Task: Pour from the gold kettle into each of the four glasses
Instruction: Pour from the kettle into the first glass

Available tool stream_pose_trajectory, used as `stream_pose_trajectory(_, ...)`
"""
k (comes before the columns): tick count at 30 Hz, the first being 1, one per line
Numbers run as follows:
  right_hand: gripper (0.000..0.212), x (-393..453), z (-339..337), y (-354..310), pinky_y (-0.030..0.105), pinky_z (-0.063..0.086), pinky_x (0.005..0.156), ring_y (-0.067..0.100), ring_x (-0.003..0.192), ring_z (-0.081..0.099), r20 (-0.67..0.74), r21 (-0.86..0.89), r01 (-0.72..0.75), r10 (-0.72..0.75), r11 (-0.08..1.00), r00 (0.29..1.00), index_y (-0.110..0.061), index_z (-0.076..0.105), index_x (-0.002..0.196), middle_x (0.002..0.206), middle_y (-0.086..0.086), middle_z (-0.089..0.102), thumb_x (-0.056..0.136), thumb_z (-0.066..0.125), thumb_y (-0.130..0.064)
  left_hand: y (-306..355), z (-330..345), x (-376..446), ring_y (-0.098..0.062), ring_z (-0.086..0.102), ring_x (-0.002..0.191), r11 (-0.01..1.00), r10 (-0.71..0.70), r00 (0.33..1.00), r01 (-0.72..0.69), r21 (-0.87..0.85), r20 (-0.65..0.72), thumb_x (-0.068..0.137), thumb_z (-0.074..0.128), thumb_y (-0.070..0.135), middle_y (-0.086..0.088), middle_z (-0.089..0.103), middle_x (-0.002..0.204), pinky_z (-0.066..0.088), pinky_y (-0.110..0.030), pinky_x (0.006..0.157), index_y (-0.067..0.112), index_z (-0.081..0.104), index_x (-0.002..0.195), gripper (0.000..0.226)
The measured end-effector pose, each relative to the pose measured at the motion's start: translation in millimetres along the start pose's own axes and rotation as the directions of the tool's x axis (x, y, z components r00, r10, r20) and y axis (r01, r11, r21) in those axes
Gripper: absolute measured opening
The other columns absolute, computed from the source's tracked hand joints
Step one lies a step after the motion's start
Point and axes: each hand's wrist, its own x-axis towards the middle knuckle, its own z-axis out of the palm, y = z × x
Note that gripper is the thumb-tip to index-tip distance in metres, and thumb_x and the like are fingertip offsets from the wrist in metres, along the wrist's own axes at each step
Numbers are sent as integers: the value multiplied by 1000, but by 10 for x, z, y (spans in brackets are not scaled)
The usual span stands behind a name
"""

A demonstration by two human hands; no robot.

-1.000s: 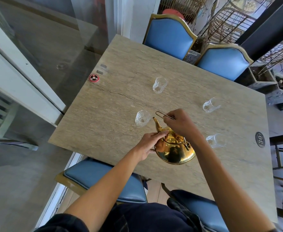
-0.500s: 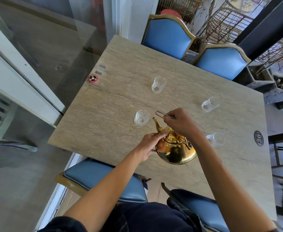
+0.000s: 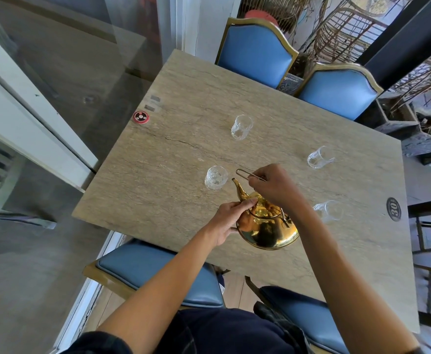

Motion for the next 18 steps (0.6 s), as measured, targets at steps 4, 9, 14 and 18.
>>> stream_pose_trajectory(4,29,8,106,9,35,31,55,19,56,40,1,10,-14,14,1000,1000,6,73,86,66,22,59,91,58,-18,-19,-100,33,-18,72,93,1000,0,1000,0,11,-22,91,77,49,9,78,75,59,-40,84,15,73,109,38)
stream_pose_trajectory(9,30,72,286,34,36,33,55,18,54,40,2,8,-33,33,999,999,1,70,75,60,11,52,91,57,-21,-42,-251,83,-20,71,99,999,-14,998,16,37,-54,91,78,47,-2,77,98,59,-45,95,10,72,126,51)
stream_pose_trajectory(14,30,84,447,48,37,38,57,18,57,48,13,87,-92,91,992,996,0,72,81,64,13,62,94,56,-23,-70,-418,156,-22,71,104,997,-23,997,28,67,-76,89,80,46,-5,78,109,58,-41,90,18,74,122,43)
stream_pose_trajectory(18,27,6,543,67,44,53,65,30,74,66,-5,173,-140,143,975,990,-3,73,97,88,19,73,97,55,-22,-88,-543,220,-21,71,112,996,-5,996,13,86,-88,82,86,48,-2,78,117,56,-34,83,23,70,129,56)
